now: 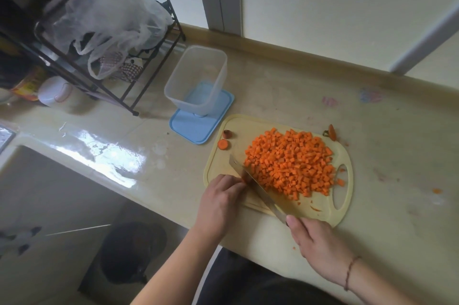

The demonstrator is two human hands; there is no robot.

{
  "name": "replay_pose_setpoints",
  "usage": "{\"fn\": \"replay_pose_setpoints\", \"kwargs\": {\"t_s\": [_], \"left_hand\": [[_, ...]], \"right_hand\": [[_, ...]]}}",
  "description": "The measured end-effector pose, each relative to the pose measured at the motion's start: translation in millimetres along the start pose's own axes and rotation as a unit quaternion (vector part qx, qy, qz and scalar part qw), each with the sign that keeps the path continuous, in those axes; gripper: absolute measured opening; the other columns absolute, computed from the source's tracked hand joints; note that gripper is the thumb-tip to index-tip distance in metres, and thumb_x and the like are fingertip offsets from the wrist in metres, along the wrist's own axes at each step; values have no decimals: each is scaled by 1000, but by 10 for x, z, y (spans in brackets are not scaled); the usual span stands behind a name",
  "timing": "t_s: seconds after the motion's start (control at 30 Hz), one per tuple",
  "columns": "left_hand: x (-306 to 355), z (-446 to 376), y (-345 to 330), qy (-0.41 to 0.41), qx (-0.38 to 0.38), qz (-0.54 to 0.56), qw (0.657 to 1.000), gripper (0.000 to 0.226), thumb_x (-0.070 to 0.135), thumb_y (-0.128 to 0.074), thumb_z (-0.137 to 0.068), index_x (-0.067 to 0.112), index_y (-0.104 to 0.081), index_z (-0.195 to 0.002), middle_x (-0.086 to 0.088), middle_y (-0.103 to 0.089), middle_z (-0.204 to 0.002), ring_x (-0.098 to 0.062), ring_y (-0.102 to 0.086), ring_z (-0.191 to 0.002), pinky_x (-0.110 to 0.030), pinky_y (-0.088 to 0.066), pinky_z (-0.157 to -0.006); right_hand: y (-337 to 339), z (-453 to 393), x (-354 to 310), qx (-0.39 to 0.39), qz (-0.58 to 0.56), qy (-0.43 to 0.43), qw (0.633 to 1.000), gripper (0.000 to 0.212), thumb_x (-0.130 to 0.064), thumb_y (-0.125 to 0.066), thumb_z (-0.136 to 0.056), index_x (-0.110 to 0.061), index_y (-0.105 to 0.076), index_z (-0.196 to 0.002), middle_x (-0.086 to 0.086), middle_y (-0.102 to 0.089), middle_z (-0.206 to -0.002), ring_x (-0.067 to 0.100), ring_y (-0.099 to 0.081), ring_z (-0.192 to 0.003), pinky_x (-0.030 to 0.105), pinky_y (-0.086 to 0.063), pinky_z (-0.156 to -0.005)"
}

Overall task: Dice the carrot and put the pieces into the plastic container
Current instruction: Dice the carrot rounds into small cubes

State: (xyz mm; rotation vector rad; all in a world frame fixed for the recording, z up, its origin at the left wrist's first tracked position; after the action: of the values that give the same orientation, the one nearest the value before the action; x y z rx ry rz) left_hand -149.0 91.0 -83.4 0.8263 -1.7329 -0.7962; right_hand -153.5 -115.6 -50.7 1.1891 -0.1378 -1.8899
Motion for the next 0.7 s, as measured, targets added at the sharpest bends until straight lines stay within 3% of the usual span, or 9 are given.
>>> {"fn": "replay_pose_setpoints", "kwargs": {"t_s": [0.1,0.2,0.23,0.33,0.4,0.57,0.7], "left_hand": [[6,-17,19,23,7,23,999,26,22,-58,-93,11,-79,-103,-3,-71,-99,-21,-64,-89,-32,-57,-73],[28,-44,47,36,26,40,998,26,28,-60,-96,12,-80,-97,-2,-71,-98,-17,-64,-89,-26,-54,-75],[31,-43,55,37,32,44,998,25,28,-60,-96,12,-80,-96,-3,-71,-98,-16,-64,-88,-25,-54,-75],[13,-30,61,41,44,50,997,25,27,-60,-95,11,-80,-95,-3,-70,-96,-16,-63,-86,-24,-52,-74],[5,-30,58,40,47,47,997,25,28,-61,-95,12,-80,-94,-2,-70,-94,-17,-62,-84,-27,-53,-72],[3,-40,71,28,52,38,998,26,27,-60,-93,12,-80,-94,-1,-73,-93,-17,-64,-84,-28,-54,-70],[9,-34,73,17,48,40,998,27,23,-57,-92,10,-81,-97,-3,-73,-94,-17,-63,-86,-26,-52,-71]], "right_hand": [[9,92,-56,14,-22,3,1000,52,-59,-27,-86,-17,-43,-60,-10,-45,-47,5,-43,-48,18,-34,-51],[38,151,-162,26,-31,31,999,36,-35,-38,-99,-34,-39,-63,-39,-50,-54,-16,-51,-60,3,-36,-58],[44,161,-170,22,-28,33,999,37,-32,-39,-99,-34,-39,-63,-42,-50,-55,-18,-51,-63,2,-36,-60],[38,169,-119,19,-21,22,999,49,-49,-35,-93,-12,-48,-62,-12,-52,-54,-1,-52,-61,11,-40,-58],[27,150,-56,26,-12,20,999,58,-56,-29,-86,-6,-49,-66,-3,-47,-56,5,-50,-60,16,-40,-57],[-24,122,2,26,10,34,999,70,-65,-21,-83,-5,-53,-71,8,-54,-63,15,-52,-65,24,-42,-59],[-77,6,-59,9,46,34,998,67,-68,-12,-82,-12,-46,-64,-1,-44,-57,13,-42,-53,23,-36,-54]]}}
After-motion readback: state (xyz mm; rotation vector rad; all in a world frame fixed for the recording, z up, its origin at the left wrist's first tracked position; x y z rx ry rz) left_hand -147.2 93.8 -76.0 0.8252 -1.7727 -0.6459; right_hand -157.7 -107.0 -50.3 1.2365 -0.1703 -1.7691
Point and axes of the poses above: each hand's wrist, its own z-axis away from the middle knuckle, its own y-axis out of the back of the hand, x = y × z, the point moved 6 cm from there along -z, towards the middle knuckle
